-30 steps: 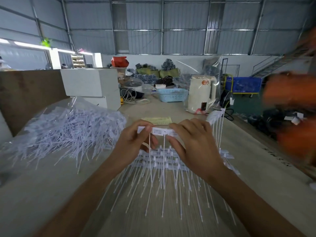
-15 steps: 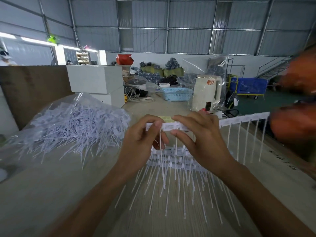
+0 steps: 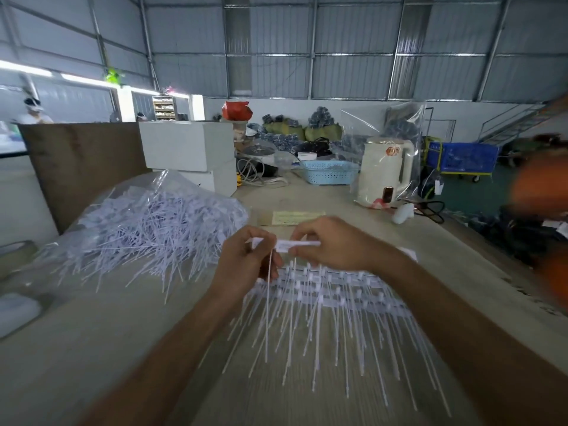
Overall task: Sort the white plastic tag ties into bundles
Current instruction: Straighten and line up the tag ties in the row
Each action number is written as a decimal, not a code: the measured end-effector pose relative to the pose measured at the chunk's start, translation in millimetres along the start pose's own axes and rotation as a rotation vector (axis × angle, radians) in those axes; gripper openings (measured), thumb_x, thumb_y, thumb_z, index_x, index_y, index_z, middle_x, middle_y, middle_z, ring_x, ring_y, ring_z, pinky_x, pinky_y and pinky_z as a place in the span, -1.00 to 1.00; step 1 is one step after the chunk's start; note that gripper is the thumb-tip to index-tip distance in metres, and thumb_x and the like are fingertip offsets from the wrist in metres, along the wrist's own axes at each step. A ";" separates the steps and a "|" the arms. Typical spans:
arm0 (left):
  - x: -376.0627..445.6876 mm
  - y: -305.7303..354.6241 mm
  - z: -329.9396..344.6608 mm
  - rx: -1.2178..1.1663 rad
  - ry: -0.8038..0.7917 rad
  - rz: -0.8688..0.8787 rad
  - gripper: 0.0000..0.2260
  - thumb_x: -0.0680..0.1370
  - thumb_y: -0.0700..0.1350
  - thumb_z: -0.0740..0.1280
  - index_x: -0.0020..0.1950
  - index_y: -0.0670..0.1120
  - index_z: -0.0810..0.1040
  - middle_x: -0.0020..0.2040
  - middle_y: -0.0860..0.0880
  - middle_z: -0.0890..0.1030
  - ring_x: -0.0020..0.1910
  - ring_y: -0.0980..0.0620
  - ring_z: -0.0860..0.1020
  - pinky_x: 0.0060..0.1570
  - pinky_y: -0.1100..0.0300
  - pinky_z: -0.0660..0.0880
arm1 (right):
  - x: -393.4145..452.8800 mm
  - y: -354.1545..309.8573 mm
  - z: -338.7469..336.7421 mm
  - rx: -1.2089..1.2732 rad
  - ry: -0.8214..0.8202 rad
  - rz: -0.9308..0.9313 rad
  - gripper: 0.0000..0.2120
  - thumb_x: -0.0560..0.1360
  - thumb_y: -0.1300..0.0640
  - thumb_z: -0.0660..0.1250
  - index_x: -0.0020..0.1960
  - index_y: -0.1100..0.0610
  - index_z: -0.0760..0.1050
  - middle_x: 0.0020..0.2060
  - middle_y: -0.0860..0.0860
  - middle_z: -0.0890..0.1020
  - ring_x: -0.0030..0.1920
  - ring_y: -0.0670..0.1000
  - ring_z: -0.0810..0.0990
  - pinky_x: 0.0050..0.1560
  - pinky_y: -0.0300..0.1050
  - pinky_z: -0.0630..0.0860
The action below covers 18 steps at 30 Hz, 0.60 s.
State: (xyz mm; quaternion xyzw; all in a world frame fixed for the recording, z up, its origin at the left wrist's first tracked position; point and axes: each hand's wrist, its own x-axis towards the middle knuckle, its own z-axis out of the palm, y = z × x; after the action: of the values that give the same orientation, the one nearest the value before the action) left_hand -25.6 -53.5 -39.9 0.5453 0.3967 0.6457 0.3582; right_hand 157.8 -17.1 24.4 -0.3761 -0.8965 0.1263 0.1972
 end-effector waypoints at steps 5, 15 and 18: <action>9.3 -10.5 -20.2 0.075 0.071 -0.034 -0.92 0.62 -0.27 0.30 -0.06 -0.23 0.54 -0.37 -0.21 0.61 -0.49 -0.09 0.49 -0.50 0.16 0.41 | 13.9 15.3 59.7 0.325 0.165 0.008 -0.89 0.60 0.02 0.35 0.04 0.03 0.61 -0.32 0.01 0.66 -0.32 0.05 0.63 -0.28 -0.02 0.52; 18.2 -17.5 -37.7 0.157 0.174 0.030 -0.91 0.63 -0.30 0.27 -0.07 -0.26 0.51 -0.42 -0.13 0.52 -0.58 0.00 0.38 -0.56 0.25 0.29 | 15.7 44.3 50.7 0.187 0.114 0.053 -0.72 0.62 -0.12 0.27 0.19 0.00 0.61 -0.08 -0.07 0.66 -0.17 -0.10 0.62 -0.06 -0.10 0.56; 17.2 -22.6 -35.9 0.181 0.158 -0.004 -0.89 0.64 -0.29 0.27 -0.08 -0.27 0.50 -0.45 -0.12 0.50 -0.58 0.00 0.35 -0.57 0.24 0.25 | 7.7 53.3 38.6 -0.002 -0.006 0.098 -0.66 0.61 -0.17 0.25 0.06 0.04 0.67 -0.12 -0.02 0.69 -0.13 -0.01 0.64 0.00 0.02 0.59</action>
State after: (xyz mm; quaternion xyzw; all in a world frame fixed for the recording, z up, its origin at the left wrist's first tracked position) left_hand -62.9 -32.7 -56.3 0.5220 0.4812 0.6477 0.2764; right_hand 168.8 22.0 -27.9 -0.4196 -0.8777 0.1360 0.1875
